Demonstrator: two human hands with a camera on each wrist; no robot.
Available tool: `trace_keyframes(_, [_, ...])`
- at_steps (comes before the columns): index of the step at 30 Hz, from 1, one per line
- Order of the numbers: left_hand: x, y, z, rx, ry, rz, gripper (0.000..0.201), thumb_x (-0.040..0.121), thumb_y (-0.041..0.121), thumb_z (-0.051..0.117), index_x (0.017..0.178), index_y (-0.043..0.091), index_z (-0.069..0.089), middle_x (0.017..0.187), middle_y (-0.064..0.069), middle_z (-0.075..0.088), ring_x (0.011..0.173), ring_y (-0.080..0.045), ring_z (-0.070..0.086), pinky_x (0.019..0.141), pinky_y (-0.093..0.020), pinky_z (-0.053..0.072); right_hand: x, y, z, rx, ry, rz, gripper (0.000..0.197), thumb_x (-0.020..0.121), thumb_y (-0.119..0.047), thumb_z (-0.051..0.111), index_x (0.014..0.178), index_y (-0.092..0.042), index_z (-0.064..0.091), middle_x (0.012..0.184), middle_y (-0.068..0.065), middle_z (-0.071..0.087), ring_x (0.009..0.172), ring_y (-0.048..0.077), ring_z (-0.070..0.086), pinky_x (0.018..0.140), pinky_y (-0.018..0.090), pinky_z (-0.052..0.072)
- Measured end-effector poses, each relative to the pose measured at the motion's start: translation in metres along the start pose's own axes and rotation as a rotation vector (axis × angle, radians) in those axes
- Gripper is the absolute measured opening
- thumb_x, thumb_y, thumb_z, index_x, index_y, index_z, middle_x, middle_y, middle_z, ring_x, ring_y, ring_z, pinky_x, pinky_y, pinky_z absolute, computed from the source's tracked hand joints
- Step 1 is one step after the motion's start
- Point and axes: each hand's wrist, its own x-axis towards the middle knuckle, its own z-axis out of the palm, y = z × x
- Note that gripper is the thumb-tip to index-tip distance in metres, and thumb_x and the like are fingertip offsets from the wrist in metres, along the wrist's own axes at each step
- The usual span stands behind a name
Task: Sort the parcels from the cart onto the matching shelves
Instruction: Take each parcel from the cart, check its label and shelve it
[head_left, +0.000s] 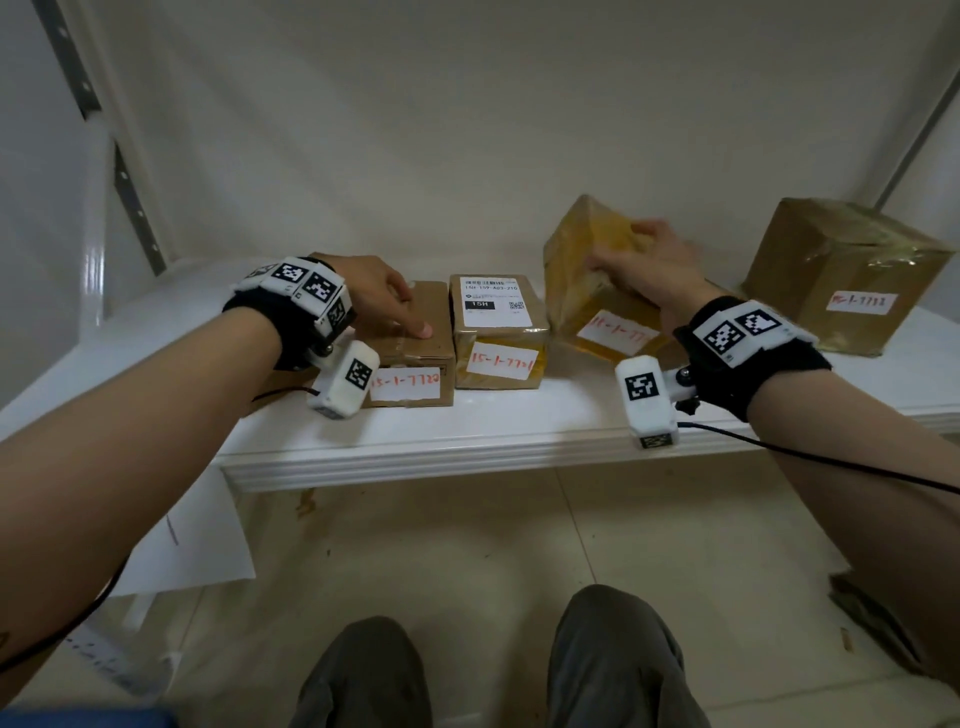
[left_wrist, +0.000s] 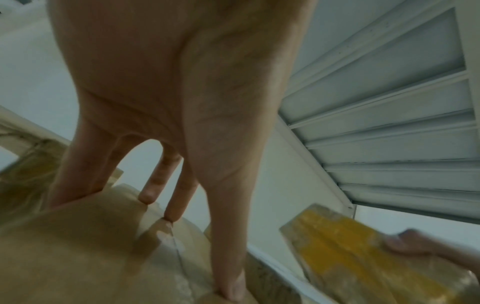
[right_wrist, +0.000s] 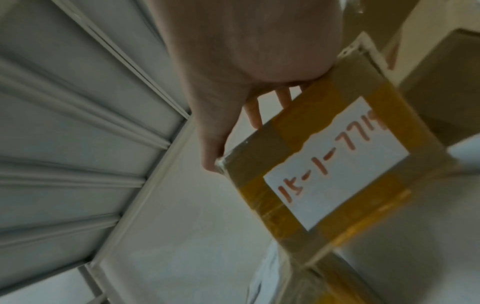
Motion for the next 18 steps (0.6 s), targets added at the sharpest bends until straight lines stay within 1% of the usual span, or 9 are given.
trace_keyframes(2, [0.002, 0.011, 0.005, -0.03, 0.02, 0.006, 0.087, 0.067, 0.07, 0.074, 0.141, 0.03, 0.051, 0.145, 0.002, 0.051, 0.122, -0.023, 0.053, 0.099, -0.037, 0.044, -0.001, -0.012, -0.012, 0.0, 0.091, -0.085, 0.09, 0.059, -0.053, 0.082, 0.139, -0.038, 0.043, 0.129, -0.001, 0.034, 0.12, 0.027, 0.049, 0.099, 0.045, 0.051])
trace_keyframes(3, [0.005, 0.016, 0.009, -0.067, 0.025, 0.012, 0.088, 0.067, 0.069, 0.075, 0.141, 0.028, 0.051, 0.145, 0.001, 0.052, 0.125, -0.024, 0.052, 0.104, -0.039, 0.042, -0.001, -0.019, -0.018, 0.016, 0.126, -0.116, 0.088, 0.058, -0.056, 0.08, 0.137, -0.039, 0.044, 0.128, -0.002, 0.033, 0.121, 0.027, 0.048, 0.1, 0.046, 0.05])
trace_keyframes(6, [0.014, 0.034, 0.021, -0.137, 0.057, 0.044, 0.093, 0.069, 0.069, 0.074, 0.144, 0.022, 0.048, 0.146, -0.002, 0.051, 0.13, -0.024, 0.05, 0.105, -0.036, 0.04, -0.005, -0.04, -0.026, 0.133, 0.163, -0.159, 0.086, 0.055, -0.061, 0.078, 0.133, -0.04, 0.048, 0.132, -0.001, 0.036, 0.117, 0.026, 0.053, 0.096, 0.045, 0.054])
trace_keyframes(9, [0.018, 0.05, 0.035, -0.204, 0.095, 0.09, 0.095, 0.079, 0.065, 0.067, 0.155, 0.022, 0.029, 0.156, -0.005, 0.037, 0.139, -0.027, 0.041, 0.112, -0.037, 0.035, -0.011, -0.055, -0.014, 0.221, 0.081, -0.15, 0.081, 0.055, -0.06, 0.081, 0.128, -0.04, 0.051, 0.133, 0.003, 0.05, 0.107, 0.024, 0.064, 0.087, 0.042, 0.06])
trace_keyframes(11, [0.019, 0.053, 0.042, -0.453, 0.072, 0.15, 0.085, 0.091, 0.053, 0.06, 0.157, 0.022, 0.018, 0.158, -0.009, 0.033, 0.139, -0.029, 0.042, 0.115, -0.039, 0.034, -0.02, -0.062, 0.001, 0.247, -0.01, -0.162, 0.074, 0.064, -0.055, 0.081, 0.129, -0.036, 0.052, 0.126, 0.003, 0.059, 0.1, 0.022, 0.068, 0.08, 0.037, 0.061])
trace_keyframes(13, [0.018, 0.046, 0.044, -0.765, 0.078, 0.158, 0.071, 0.1, 0.044, 0.047, 0.158, 0.021, 0.013, 0.155, -0.015, 0.036, 0.132, -0.031, 0.05, 0.113, -0.042, 0.039, -0.028, -0.067, 0.018, 0.275, -0.092, -0.17, 0.065, 0.074, -0.048, 0.079, 0.131, -0.03, 0.052, 0.118, 0.001, 0.065, 0.096, 0.018, 0.069, 0.072, 0.032, 0.058])
trace_keyframes(15, [0.01, 0.031, 0.036, -0.966, 0.181, 0.103, 0.062, 0.103, 0.046, 0.037, 0.157, 0.02, 0.02, 0.153, -0.013, 0.039, 0.127, -0.028, 0.052, 0.109, -0.037, 0.041, -0.038, -0.074, 0.037, 0.3, -0.17, -0.171, 0.061, 0.08, -0.045, 0.077, 0.132, -0.027, 0.052, 0.115, 0.001, 0.066, 0.093, 0.017, 0.068, 0.067, 0.028, 0.054])
trace_keyframes(17, [0.0, 0.015, 0.02, -1.112, 0.304, 0.049, 0.058, 0.103, 0.051, 0.03, 0.151, 0.018, 0.032, 0.146, -0.009, 0.045, 0.116, -0.025, 0.056, 0.094, -0.034, 0.047, -0.047, -0.08, 0.058, 0.298, -0.236, -0.171, 0.06, 0.08, -0.046, 0.077, 0.132, -0.026, 0.053, 0.113, 0.001, 0.067, 0.093, 0.017, 0.068, 0.066, 0.027, 0.052])
trace_keyframes(18, [-0.006, 0.006, 0.012, -1.166, 0.348, 0.033, 0.058, 0.102, 0.053, 0.028, 0.148, 0.017, 0.034, 0.143, -0.007, 0.047, 0.112, -0.025, 0.058, 0.086, -0.034, 0.049, -0.051, -0.082, 0.068, 0.293, -0.273, -0.164, 0.061, 0.08, -0.048, 0.077, 0.132, -0.026, 0.053, 0.113, 0.001, 0.068, 0.093, 0.017, 0.069, 0.066, 0.028, 0.053])
